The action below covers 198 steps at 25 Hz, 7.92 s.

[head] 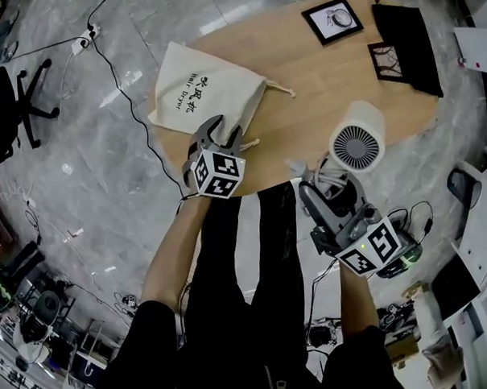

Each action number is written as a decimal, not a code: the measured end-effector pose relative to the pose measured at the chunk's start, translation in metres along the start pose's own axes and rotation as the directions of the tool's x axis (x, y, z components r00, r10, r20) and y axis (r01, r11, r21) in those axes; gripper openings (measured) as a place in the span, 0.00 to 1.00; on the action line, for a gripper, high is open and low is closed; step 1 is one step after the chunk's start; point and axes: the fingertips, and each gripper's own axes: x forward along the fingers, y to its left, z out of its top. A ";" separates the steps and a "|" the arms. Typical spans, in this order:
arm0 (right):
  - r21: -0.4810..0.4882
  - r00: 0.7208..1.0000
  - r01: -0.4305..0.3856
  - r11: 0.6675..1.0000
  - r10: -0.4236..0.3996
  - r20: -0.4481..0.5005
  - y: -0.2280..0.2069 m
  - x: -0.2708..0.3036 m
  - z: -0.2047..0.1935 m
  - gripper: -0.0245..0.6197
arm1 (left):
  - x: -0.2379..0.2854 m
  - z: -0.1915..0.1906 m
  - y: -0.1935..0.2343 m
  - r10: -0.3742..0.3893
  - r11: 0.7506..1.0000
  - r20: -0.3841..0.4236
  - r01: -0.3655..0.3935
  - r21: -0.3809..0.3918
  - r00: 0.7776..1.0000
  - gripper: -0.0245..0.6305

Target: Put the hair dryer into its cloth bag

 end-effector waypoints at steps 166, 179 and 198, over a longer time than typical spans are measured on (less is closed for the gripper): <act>-0.578 0.680 0.160 0.800 -0.514 -0.523 -0.101 0.108 -0.190 0.25 | -0.065 -0.005 -0.033 -0.462 0.887 0.117 0.457 0.074 0.879 0.18; -0.419 0.787 0.284 0.862 -0.459 -0.411 -0.041 0.063 -0.121 0.05 | -0.135 0.057 -0.007 -0.250 0.945 0.307 0.300 -0.128 0.918 0.18; -0.405 0.895 0.323 0.855 -0.415 -0.163 0.113 0.036 0.033 0.05 | -0.305 0.169 0.018 -0.009 0.956 0.457 0.142 -0.257 0.890 0.06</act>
